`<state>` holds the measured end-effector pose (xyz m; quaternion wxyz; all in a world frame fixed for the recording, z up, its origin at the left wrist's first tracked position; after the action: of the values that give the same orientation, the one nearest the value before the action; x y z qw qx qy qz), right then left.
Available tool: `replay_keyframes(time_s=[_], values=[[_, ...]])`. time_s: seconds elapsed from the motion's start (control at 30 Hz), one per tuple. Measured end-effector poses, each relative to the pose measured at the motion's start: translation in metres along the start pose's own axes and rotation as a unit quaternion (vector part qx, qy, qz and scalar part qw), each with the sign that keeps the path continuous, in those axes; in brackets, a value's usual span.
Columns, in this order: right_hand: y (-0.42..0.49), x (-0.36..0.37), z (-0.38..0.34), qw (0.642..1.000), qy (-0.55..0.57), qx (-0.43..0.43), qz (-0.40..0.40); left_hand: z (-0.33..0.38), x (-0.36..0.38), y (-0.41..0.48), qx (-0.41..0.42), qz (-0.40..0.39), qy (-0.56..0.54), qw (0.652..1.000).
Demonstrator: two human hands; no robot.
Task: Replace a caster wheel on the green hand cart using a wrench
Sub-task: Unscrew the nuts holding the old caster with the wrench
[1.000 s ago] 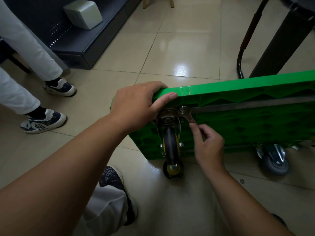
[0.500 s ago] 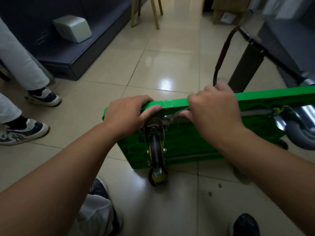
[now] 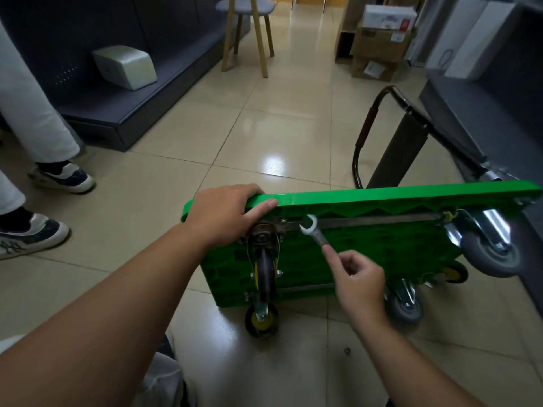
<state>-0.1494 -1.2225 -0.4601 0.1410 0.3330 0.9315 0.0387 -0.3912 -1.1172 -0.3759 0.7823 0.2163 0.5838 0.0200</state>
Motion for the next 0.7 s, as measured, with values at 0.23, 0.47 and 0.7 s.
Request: replay_keyframes(time_s=[0.23, 0.47, 0.7], values=[[-0.030, 0.050, 0.038, 0.990, 0.082, 0.111, 0.011, 0.001, -0.001, 0.000, 0.007, 0.007, 0.010, 1.000], [-0.030, 0.085, 0.046, 0.987, 0.117, 0.113, 0.015, 0.001, 0.001, -0.001, 0.012, 0.020, 0.019, 1.000], [-0.024, 0.097, 0.050, 0.986, 0.122, 0.115, 0.015, -0.001, 0.001, 0.000, 0.014, 0.026, 0.020, 0.999]])
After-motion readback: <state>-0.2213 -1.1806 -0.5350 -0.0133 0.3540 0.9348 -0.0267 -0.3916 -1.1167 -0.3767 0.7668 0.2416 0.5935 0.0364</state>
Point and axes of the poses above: each hand's wrist, its own y-axis towards the middle knuckle, its own x-axis out of the palm, z = x × y, the point moved 8 cm from there along y, towards the middle knuckle, and after that the axes turned 15 degrees about z, right-handed, at the moved point
